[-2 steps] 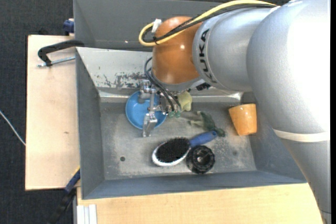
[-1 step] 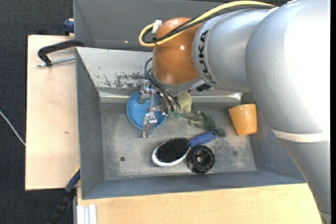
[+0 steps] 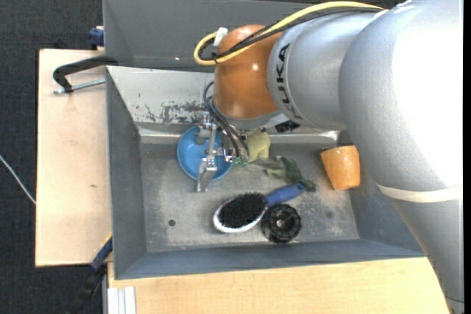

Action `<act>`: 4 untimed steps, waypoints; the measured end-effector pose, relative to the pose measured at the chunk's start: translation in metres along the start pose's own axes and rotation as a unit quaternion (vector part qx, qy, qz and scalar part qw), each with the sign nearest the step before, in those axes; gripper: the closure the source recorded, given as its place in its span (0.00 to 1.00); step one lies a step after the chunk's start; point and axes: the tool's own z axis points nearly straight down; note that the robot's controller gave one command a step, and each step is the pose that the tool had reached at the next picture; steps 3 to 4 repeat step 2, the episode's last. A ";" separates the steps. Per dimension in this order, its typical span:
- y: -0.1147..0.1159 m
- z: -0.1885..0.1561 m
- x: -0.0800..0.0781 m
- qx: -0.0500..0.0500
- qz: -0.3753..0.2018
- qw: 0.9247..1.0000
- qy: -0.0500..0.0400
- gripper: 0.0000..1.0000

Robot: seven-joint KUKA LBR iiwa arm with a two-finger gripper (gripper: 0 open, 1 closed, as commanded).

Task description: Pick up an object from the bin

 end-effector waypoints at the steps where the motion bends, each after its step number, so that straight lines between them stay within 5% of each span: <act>1: -0.001 0.003 0.003 0.002 0.000 1.000 0.003 1.00; 4: 0.000 -0.001 0.002 0.002 -0.001 1.000 0.006 1.00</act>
Offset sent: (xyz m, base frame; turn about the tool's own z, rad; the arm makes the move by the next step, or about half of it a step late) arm 0.0000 0.0000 0.0000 0.0000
